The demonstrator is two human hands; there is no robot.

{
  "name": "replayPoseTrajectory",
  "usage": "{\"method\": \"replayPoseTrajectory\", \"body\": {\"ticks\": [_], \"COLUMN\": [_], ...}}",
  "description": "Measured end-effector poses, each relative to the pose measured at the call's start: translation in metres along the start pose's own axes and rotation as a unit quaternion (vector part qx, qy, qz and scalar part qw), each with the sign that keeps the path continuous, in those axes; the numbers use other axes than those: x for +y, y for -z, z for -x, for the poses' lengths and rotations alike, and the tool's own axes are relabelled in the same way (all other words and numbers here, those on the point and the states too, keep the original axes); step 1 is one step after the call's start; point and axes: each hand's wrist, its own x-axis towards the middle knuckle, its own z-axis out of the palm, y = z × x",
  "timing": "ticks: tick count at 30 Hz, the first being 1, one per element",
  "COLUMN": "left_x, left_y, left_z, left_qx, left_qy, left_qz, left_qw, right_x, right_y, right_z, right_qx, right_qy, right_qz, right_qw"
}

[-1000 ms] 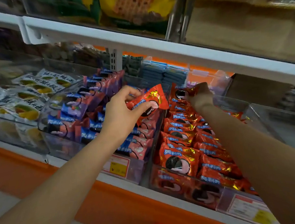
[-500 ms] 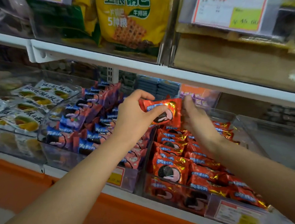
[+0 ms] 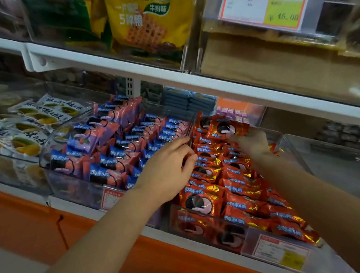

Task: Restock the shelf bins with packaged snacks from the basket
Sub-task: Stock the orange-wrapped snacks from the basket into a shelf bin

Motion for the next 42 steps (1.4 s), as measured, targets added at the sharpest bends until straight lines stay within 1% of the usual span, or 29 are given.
{"method": "replayPoseTrajectory", "body": {"ticks": [3, 7, 10, 12, 16, 18, 20, 22, 23, 25, 27, 30, 33, 36, 38, 40, 42], "left_x": [-0.002, -0.004, -0.004, -0.003, -0.005, -0.004, -0.003, -0.002, -0.002, -0.001, 0.0, 0.006, 0.013, 0.027, 0.035, 0.043, 0.054], "left_y": [-0.004, -0.008, -0.009, -0.009, -0.01, -0.009, -0.008, -0.007, -0.007, -0.007, -0.006, -0.001, 0.006, 0.008, 0.007, 0.003, 0.005], "left_z": [0.0, 0.001, 0.001, 0.0, 0.001, 0.001, 0.002, 0.003, 0.003, 0.003, 0.004, 0.005, 0.008, 0.023, 0.038, 0.055, 0.072], "left_qx": [0.018, 0.034, 0.043, 0.043, 0.046, 0.042, 0.039, 0.038, 0.038, 0.039, 0.034, 0.005, -0.043, -0.057, -0.06, -0.034, -0.009], "left_qy": [-0.003, -0.013, -0.017, -0.017, -0.022, -0.019, -0.017, -0.018, -0.021, -0.025, -0.026, -0.018, -0.001, 0.016, 0.03, 0.024, 0.008], "left_qz": [0.006, 0.004, -0.005, -0.009, -0.01, -0.012, -0.012, -0.016, -0.021, -0.029, -0.043, -0.101, -0.229, -0.322, -0.36, -0.368, -0.359], "left_qw": [1.0, 0.999, 0.999, 0.999, 0.999, 0.999, 0.999, 0.999, 0.999, 0.999, 0.998, 0.995, 0.973, 0.945, 0.931, 0.929, 0.933], "right_x": [-0.004, -0.008, -0.007, -0.004, -0.004, -0.006, -0.008, -0.011, -0.013, -0.015, -0.014, -0.01, -0.006, -0.002, 0.002, 0.009, 0.017], "right_y": [-0.012, -0.028, -0.036, -0.038, -0.036, -0.035, -0.036, -0.034, -0.032, -0.028, -0.022, -0.01, 0.009, 0.033, 0.049, 0.062, 0.075], "right_z": [-0.008, -0.018, -0.021, -0.022, -0.02, -0.017, -0.01, 0.0, 0.005, 0.015, 0.026, 0.047, 0.071, 0.1, 0.122, 0.143, 0.163], "right_qx": [-0.003, 0.011, 0.021, 0.003, -0.021, -0.007, 0.029, 0.057, 0.055, 0.011, -0.054, -0.121, -0.144, -0.117, -0.091, -0.07, -0.056], "right_qy": [0.047, 0.063, 0.087, 0.107, 0.084, 0.097, 0.131, 0.178, 0.203, 0.237, 0.247, 0.231, 0.233, 0.267, 0.311, 0.352, 0.377], "right_qz": [0.073, 0.118, 0.185, 0.228, 0.269, 0.296, 0.342, 0.35, 0.342, 0.329, 0.321, 0.325, 0.327, 0.335, 0.352, 0.367, 0.372], "right_qw": [0.996, 0.991, 0.979, 0.968, 0.959, 0.95, 0.93, 0.918, 0.916, 0.914, 0.913, 0.909, 0.905, 0.896, 0.878, 0.858, 0.846]}}
